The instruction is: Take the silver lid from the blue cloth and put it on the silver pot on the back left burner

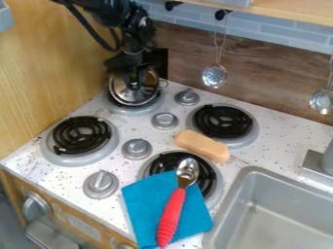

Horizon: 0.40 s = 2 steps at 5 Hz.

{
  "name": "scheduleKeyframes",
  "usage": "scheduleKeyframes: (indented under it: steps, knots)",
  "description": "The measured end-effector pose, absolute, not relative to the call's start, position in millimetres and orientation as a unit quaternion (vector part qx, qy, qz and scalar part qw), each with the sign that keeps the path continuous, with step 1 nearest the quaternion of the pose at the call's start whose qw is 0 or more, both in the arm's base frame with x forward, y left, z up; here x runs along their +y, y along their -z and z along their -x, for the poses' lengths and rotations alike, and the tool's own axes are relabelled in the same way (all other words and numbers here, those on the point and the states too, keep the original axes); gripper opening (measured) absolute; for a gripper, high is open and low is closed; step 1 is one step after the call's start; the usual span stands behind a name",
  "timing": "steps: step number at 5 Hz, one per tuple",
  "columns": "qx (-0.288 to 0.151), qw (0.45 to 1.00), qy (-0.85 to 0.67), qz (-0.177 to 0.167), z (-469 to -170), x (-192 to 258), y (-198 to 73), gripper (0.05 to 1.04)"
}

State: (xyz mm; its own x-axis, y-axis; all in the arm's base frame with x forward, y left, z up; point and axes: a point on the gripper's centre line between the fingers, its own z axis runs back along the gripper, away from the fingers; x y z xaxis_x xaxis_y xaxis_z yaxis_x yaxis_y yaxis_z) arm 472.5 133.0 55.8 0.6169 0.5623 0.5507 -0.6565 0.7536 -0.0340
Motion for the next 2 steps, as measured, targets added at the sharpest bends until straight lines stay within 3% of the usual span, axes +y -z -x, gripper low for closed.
scheduleKeyframes:
  steps: [2]
  knots:
    - [-0.283, 0.882, -0.365, -0.099, -495, 143, -59, 0.317]
